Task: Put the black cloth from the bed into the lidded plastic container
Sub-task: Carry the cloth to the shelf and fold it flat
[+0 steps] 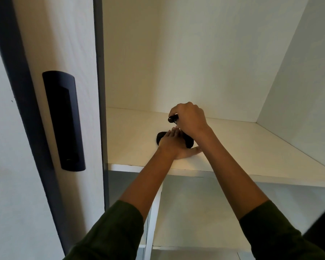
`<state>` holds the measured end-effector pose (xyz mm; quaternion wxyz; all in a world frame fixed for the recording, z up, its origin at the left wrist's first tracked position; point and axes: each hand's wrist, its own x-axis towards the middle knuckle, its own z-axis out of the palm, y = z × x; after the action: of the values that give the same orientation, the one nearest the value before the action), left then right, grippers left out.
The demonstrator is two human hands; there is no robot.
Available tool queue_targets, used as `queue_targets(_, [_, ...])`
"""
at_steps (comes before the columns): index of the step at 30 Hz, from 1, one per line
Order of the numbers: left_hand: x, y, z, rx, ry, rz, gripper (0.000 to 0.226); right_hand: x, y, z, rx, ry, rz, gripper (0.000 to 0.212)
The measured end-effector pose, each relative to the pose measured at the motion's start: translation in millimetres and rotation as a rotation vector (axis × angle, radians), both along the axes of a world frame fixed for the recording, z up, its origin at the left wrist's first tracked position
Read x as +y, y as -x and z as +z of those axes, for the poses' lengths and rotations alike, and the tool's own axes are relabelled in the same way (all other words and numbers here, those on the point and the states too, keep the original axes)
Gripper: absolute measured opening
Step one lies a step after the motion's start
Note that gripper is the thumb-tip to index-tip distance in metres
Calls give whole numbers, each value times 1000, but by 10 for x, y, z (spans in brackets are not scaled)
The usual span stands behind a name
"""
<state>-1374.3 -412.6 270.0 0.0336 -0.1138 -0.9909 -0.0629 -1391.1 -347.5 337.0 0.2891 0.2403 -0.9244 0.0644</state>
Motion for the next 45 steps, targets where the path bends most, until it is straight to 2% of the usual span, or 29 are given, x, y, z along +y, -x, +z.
queue_targets(6, [10,5,-9,26,-6,17,97,157,54,-82,-107,-72,137,48])
queue_targets(9, [16,10,-9,17,-21,26,100,209,36,-49,-225,-40,175,44])
queue_targets(14, [11,9,-12,7,-51,38,103,256,25,-24,-359,62,102,33])
queue_targets(16, [13,-1,-11,5,-54,31,101,250,12,-39,-349,96,86,33])
queue_targets(19, [-1,-13,14,-19,-88,28,94,219,-33,-73,-259,-22,48,22])
queue_targets(21, [-26,-19,49,-36,-140,14,88,187,-58,-122,-195,-47,27,35])
queue_targets(23, [-65,-23,95,-54,-232,-16,84,150,-103,-162,-127,-10,24,47])
queue_targets(25, [-148,-31,151,-100,-384,-36,87,109,-149,-160,-36,21,8,44])
queue_targets(28, [-402,-52,257,-173,-791,-39,92,57,-189,-131,39,84,-38,37])
queue_targets(30, [-562,-86,315,-117,-1028,-39,87,21,-212,-149,33,83,-56,35])
queue_targets(31, [-625,-91,333,-67,-1075,-16,85,-1,-222,-173,18,79,-55,33])
queue_targets(32, [-675,-89,339,-19,-1069,23,83,-31,-230,-202,2,77,-46,31])
queue_targets(34, [-736,-73,314,42,-938,131,77,-103,-236,-265,-28,102,-3,27])
queue_targets(36, [-772,-55,245,33,-770,221,71,-188,-246,-327,-47,138,57,25])
queue_targets(38, [-787,-49,171,29,-683,256,67,-262,-259,-394,-50,141,86,25])
queue_targets(45, [-816,-39,151,157,-652,324,55,-315,-274,-562,-57,-27,25,20])
